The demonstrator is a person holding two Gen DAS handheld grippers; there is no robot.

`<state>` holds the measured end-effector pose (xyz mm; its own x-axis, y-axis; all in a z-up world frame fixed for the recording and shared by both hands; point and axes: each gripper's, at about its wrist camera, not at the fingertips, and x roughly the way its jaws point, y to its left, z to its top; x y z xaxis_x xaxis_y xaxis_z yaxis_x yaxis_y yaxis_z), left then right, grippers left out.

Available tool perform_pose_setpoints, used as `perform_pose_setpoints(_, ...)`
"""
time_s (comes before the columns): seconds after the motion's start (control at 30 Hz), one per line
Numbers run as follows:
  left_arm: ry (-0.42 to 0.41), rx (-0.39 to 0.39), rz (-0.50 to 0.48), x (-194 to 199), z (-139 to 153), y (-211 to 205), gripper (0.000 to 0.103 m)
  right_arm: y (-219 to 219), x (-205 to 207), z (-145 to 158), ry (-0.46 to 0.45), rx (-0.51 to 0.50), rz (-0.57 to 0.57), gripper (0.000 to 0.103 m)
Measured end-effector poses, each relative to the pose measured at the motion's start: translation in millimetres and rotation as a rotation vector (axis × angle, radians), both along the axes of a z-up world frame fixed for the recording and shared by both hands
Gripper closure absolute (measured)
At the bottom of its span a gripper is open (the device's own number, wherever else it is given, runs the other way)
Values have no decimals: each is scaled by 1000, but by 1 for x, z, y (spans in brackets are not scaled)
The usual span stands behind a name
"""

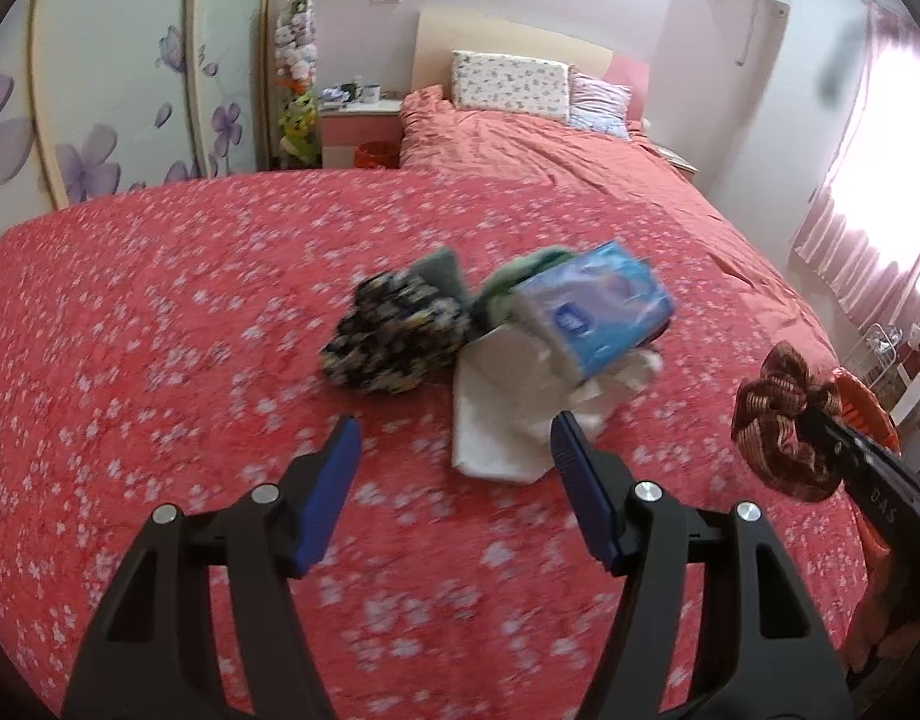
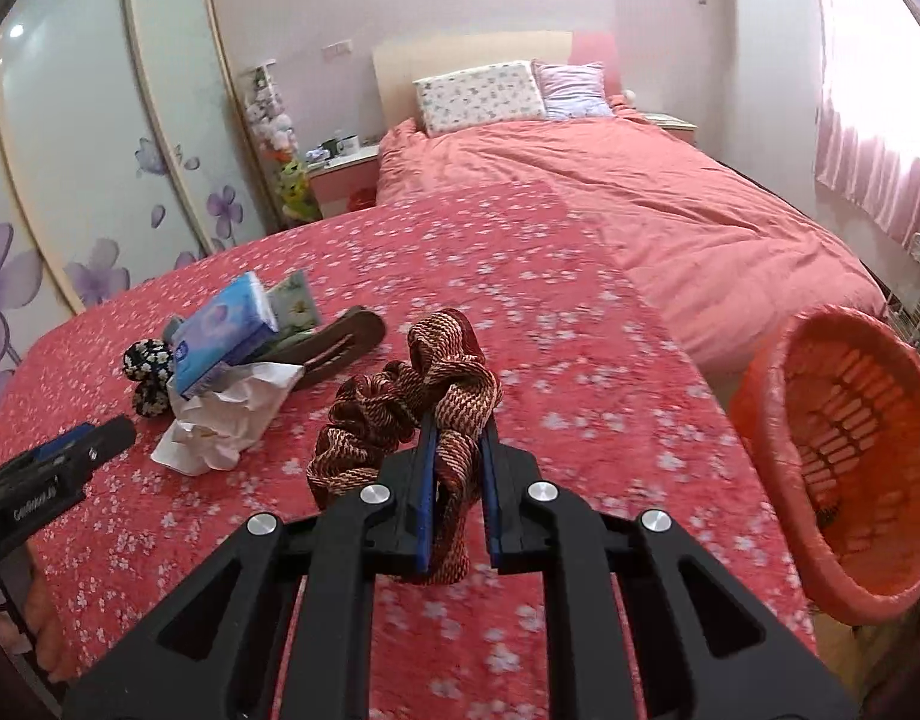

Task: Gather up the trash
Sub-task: 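Grasp the brown scrunchie with the right tool and lift it, then grasp the blue tissue pack and grey cloth with left tool while right tool holds scrunchie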

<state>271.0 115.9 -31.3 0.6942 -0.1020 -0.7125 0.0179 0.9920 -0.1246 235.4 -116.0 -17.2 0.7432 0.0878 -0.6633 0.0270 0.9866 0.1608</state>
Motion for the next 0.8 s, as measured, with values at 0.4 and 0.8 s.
perform_pose_setpoints(0.4, -4, 55, -106, 49, 3, -59, 31, -23, -5, -9, 22, 48, -28, 90)
perform_pose_setpoints(0.8, 23, 119, -104, 68, -12, -80, 43, -33, -8, -17, 39, 77, -34, 90)
